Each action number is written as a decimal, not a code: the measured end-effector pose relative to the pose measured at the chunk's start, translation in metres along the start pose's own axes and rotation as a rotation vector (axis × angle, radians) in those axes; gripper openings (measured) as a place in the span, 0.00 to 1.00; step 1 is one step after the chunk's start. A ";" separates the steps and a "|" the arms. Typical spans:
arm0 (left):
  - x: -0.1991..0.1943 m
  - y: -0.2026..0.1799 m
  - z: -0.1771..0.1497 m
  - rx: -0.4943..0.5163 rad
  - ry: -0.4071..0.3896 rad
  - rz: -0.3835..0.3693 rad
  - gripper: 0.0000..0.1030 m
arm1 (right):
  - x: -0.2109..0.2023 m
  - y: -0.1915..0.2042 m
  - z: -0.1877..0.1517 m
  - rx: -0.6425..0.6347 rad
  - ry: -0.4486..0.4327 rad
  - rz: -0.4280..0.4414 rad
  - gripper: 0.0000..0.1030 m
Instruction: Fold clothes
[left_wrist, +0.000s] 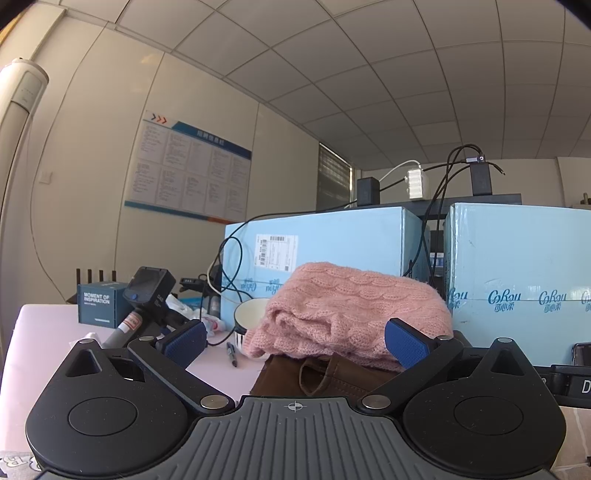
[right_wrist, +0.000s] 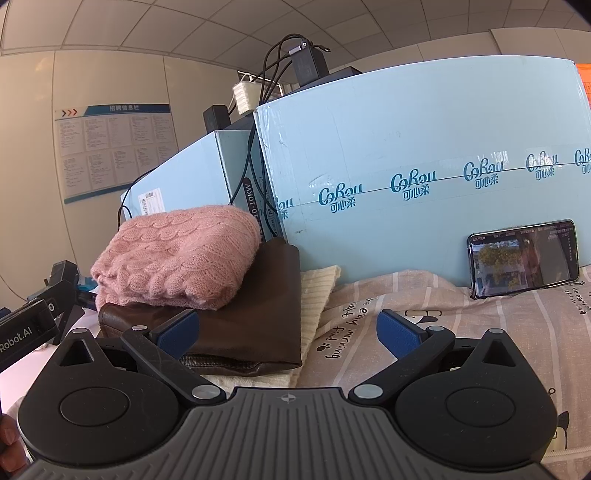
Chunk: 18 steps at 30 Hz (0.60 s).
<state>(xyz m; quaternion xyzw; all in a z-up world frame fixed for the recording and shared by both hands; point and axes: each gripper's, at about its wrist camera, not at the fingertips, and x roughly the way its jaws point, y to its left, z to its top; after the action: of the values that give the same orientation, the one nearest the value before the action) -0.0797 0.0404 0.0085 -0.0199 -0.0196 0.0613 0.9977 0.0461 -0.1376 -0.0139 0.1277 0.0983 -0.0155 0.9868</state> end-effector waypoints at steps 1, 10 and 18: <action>0.000 0.000 0.000 0.000 0.000 0.000 1.00 | 0.000 0.000 0.000 0.000 0.000 0.000 1.00; 0.000 0.000 0.000 0.001 0.004 -0.001 1.00 | 0.001 0.001 0.000 -0.005 0.007 -0.005 1.00; 0.001 0.000 0.000 0.000 0.007 -0.002 1.00 | 0.002 0.002 0.000 -0.008 0.011 -0.007 1.00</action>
<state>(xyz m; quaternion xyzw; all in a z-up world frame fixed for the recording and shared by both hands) -0.0786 0.0406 0.0082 -0.0200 -0.0163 0.0600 0.9979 0.0482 -0.1357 -0.0139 0.1233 0.1042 -0.0181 0.9867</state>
